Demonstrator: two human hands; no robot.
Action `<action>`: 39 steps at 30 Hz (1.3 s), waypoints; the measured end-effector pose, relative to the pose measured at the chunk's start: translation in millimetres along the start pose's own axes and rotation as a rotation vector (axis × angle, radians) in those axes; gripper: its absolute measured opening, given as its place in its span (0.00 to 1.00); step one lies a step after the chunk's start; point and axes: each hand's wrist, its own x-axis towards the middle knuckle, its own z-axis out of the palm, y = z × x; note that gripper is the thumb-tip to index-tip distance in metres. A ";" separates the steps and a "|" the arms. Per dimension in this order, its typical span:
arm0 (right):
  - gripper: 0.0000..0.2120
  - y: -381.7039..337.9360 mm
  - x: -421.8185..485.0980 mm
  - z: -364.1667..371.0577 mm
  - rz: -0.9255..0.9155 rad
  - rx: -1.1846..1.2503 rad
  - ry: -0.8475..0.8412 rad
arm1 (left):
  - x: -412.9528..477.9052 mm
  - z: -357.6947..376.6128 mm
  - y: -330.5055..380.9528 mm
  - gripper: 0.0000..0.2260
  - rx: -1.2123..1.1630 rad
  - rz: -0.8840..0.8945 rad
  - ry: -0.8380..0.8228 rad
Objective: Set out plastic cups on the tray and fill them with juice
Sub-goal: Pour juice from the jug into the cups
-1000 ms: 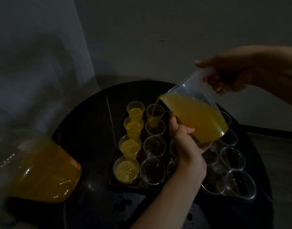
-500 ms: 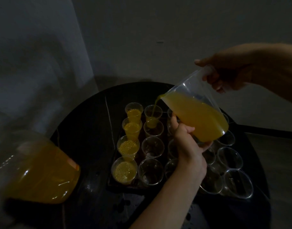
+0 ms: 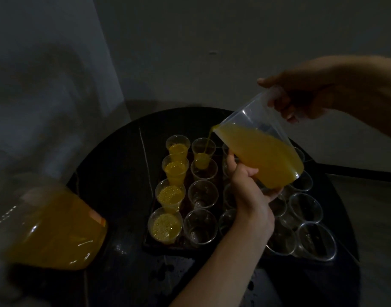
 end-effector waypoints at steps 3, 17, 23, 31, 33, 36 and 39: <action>0.25 -0.7 1.0 0.1 -0.006 0.008 0.002 | -1.0 0.6 1.5 0.30 0.002 -0.004 0.005; 0.23 -3.4 4.1 0.0 0.016 -0.013 -0.015 | -5.6 0.3 6.6 0.29 -0.001 0.000 0.008; 0.23 -7.0 2.3 1.4 0.022 0.013 -0.021 | -6.3 1.8 8.6 0.29 -0.005 0.005 0.009; 0.23 -7.9 -0.6 -1.2 0.022 -0.013 -0.025 | -7.1 3.9 7.8 0.30 -0.006 0.001 0.007; 0.23 -7.6 0.2 -3.2 0.032 -0.017 -0.018 | -6.9 4.9 7.4 0.30 -0.004 -0.001 0.006; 0.23 -6.7 1.3 -5.3 0.025 -0.024 -0.015 | -7.6 7.2 7.3 0.30 -0.003 -0.004 0.005; 0.23 -5.6 3.1 -8.6 0.022 -0.027 -0.012 | -7.8 9.2 5.8 0.29 -0.002 -0.004 0.008</action>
